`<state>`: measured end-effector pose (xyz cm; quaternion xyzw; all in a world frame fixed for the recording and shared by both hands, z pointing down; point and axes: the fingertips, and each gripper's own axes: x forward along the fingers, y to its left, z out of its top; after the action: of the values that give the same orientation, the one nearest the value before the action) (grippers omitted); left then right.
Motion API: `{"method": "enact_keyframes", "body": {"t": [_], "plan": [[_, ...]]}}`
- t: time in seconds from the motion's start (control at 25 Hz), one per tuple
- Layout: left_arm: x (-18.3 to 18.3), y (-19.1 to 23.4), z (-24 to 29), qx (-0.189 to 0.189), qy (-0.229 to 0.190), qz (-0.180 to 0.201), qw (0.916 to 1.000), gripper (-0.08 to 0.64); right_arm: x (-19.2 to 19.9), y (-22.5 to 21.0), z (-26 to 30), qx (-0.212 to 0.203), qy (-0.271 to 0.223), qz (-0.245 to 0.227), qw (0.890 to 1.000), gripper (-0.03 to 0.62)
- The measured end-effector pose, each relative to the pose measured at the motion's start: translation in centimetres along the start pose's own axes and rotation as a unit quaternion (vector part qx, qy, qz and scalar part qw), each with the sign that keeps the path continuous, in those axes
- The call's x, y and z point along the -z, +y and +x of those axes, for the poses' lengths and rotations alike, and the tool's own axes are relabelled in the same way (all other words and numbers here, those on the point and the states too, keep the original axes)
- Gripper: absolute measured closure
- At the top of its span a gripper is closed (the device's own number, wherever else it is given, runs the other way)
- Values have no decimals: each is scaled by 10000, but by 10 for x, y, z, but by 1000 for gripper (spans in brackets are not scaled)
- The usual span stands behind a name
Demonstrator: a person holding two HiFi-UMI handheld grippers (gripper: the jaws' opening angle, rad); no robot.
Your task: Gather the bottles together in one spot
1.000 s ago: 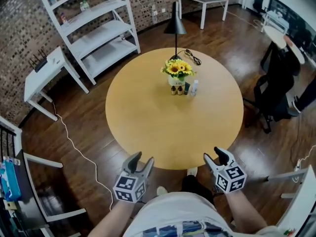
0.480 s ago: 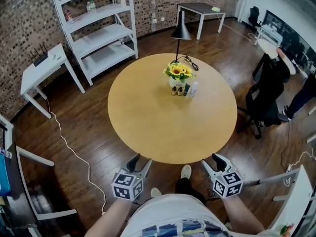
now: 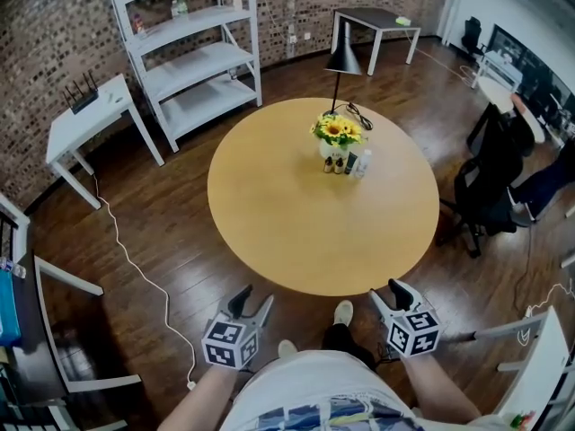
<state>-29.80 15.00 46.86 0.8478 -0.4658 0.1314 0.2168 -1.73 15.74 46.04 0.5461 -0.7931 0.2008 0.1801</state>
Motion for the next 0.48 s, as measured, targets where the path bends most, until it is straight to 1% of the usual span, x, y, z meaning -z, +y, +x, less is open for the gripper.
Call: {"method": "enact_keyframes", "body": {"t": [0.2,0.48], "plan": [[9,7,-7,-91,67,-64,9999,370,3,2,6,61,120,-152,9998,347],[8,12,-4,-58,125,-28,9999,370,1,5,9,68,156,-268,9995,347]]}}
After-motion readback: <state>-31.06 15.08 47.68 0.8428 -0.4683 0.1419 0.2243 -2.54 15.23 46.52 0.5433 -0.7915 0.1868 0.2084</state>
